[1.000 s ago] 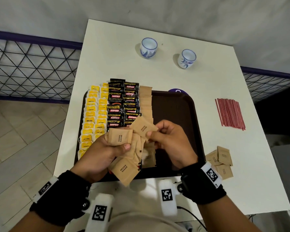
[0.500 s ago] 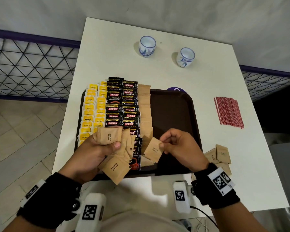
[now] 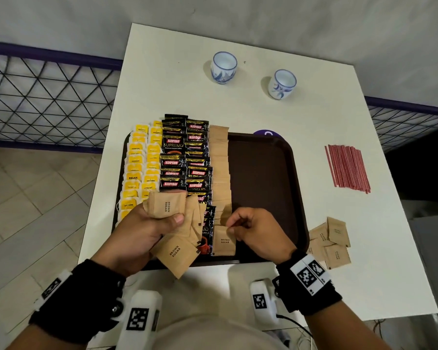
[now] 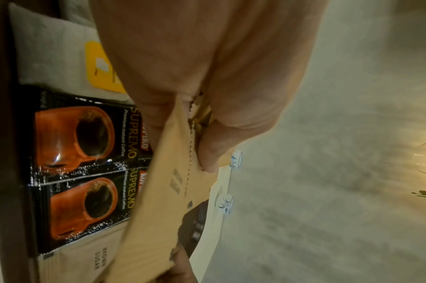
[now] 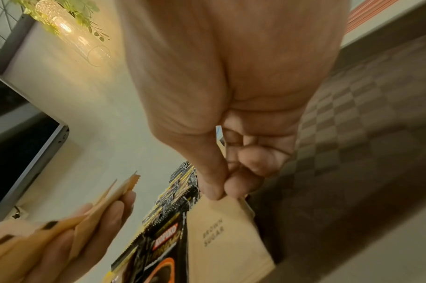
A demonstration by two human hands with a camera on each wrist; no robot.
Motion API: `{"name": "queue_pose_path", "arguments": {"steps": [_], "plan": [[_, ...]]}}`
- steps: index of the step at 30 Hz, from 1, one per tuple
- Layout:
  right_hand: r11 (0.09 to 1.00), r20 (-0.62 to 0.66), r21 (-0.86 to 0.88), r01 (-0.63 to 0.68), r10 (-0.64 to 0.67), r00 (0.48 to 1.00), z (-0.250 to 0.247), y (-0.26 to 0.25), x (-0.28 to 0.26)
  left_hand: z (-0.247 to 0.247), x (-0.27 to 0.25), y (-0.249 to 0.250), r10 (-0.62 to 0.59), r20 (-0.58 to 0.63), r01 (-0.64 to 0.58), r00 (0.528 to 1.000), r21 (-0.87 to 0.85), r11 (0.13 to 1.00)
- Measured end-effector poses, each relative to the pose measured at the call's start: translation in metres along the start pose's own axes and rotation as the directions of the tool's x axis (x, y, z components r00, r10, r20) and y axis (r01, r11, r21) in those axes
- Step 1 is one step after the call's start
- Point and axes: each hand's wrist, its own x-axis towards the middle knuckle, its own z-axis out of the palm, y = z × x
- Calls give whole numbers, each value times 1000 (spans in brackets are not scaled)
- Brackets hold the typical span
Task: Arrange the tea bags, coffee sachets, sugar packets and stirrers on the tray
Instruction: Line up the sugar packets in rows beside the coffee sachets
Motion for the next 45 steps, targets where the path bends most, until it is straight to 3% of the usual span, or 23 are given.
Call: {"name": "queue_pose_path", "arguments": {"steps": [12, 18, 21, 24, 27, 36, 45], "plan": [[993, -100, -111, 29, -40, 994, 0, -3, -3, 12, 10, -1, 4, -12, -4, 1000, -2, 1000], [986, -232, 90, 140, -116, 966, -16, -24, -2, 27, 17, -2, -6, 34, 3, 999, 95, 995], [969, -204, 163, 184, -149, 968, -22, -43, 1, 35, 22, -3, -13, 105, -1, 994, 132, 991], [984, -123, 75, 162, -152, 981, -22, -53, 6, 44, 26, -4, -25, 134, 6, 991, 141, 990], [988, -108, 63, 142, -135, 985, -20, -52, 12, 51, 29, -4, -33, 150, 8, 988, 166, 986], [927, -97, 375, 23, 14, 995, -49, -43, 17, 54, 29, -6, -70, 160, 45, 985, 156, 987], [942, -215, 332, -46, 123, 969, -103, -33, 45, 51, 31, -6, -94, 87, 81, 992, 143, 987]]}}
